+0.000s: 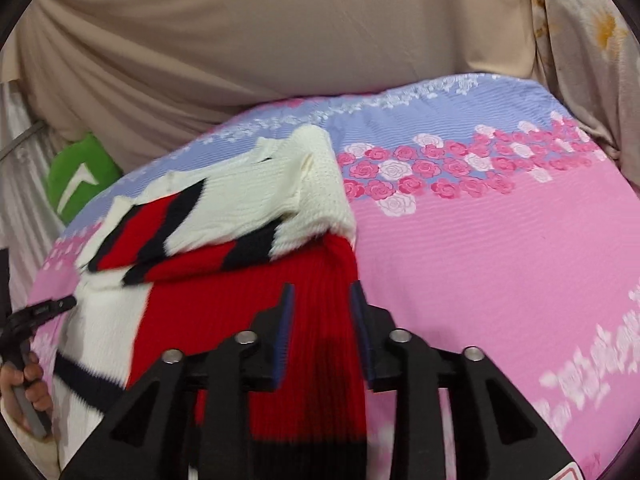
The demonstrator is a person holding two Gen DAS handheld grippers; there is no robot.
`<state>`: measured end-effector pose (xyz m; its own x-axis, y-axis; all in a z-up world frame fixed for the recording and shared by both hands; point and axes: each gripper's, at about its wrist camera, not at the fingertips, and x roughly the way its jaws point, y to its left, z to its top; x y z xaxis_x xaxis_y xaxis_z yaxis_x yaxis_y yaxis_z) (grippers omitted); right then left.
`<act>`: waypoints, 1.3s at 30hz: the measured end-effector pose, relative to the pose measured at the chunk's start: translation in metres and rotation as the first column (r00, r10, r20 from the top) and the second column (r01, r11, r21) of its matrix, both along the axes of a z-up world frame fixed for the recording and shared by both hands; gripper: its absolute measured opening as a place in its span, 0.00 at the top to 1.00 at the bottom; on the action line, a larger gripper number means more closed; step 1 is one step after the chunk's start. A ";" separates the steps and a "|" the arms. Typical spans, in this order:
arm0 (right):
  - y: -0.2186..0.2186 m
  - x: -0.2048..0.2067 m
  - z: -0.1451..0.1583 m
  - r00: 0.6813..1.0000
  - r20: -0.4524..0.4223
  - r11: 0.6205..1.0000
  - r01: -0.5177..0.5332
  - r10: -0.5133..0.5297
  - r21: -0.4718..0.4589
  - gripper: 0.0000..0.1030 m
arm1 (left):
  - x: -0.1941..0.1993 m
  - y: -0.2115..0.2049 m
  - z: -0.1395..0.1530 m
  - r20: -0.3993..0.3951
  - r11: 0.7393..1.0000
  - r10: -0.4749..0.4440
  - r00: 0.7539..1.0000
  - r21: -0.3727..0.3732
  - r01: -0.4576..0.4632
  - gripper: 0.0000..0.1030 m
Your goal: Fold small clothes
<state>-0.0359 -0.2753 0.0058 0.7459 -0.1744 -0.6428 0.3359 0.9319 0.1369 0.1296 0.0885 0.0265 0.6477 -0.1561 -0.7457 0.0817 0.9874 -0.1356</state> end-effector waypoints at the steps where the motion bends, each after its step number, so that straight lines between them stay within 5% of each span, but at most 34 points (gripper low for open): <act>1: 0.008 -0.015 0.001 1.000 0.005 1.000 -0.019 0.019 -0.013 0.55 | -0.010 0.005 0.003 0.009 1.000 -0.005 1.000 0.000 0.005 0.71; 7: 0.045 -0.108 -0.009 0.995 0.013 0.993 -0.094 0.095 -0.069 0.38 | -0.092 0.053 0.010 0.034 0.999 -0.039 0.999 0.005 0.039 0.40; 17: 0.055 -0.186 -0.056 0.992 -0.028 0.983 -0.119 0.124 0.139 0.34 | -0.166 0.091 -0.031 -0.149 0.969 -0.143 0.978 -0.223 0.108 0.37; 22: 0.074 -0.177 -0.057 0.988 -0.012 0.977 -0.154 0.157 0.151 0.32 | -0.178 0.076 -0.034 -0.134 0.956 -0.197 0.971 -0.245 0.160 0.35; 24: 0.083 -0.166 -0.058 0.986 -0.031 0.977 -0.160 0.166 0.139 0.36 | -0.175 0.068 -0.035 -0.133 0.952 -0.219 0.967 -0.248 0.181 0.43; 25: 0.088 -0.160 -0.058 0.984 -0.041 0.978 -0.166 0.173 0.126 0.46 | -0.173 0.062 -0.035 -0.130 0.957 -0.216 0.968 -0.223 0.184 0.49; 26: 0.091 -0.156 -0.058 0.983 -0.049 0.978 -0.169 0.176 0.120 0.72 | -0.171 0.060 -0.036 -0.132 0.959 -0.216 0.967 -0.217 0.185 0.68; 27: 0.093 -0.152 -0.059 0.981 -0.059 0.976 -0.175 0.184 0.130 0.85 | -0.168 0.059 -0.037 -0.148 0.957 -0.218 0.965 -0.227 0.181 0.89; 30: 0.100 -0.158 -0.047 0.979 -0.005 0.973 -0.200 0.202 0.117 0.89 | -0.172 0.069 -0.029 -0.135 0.946 -0.223 0.965 -0.269 0.181 0.95; 39: 0.121 -0.209 0.041 0.914 0.204 0.936 -0.348 0.350 -0.047 0.91 | -0.243 0.115 0.078 0.133 0.927 -0.217 0.967 -0.281 0.247 0.97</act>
<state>-0.2445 -0.1544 0.0468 0.8759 0.1157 -0.4685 -0.0453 0.9863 0.1588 -0.1134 0.2040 0.1041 0.6344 -0.5128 -0.5784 0.3315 0.8565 -0.3957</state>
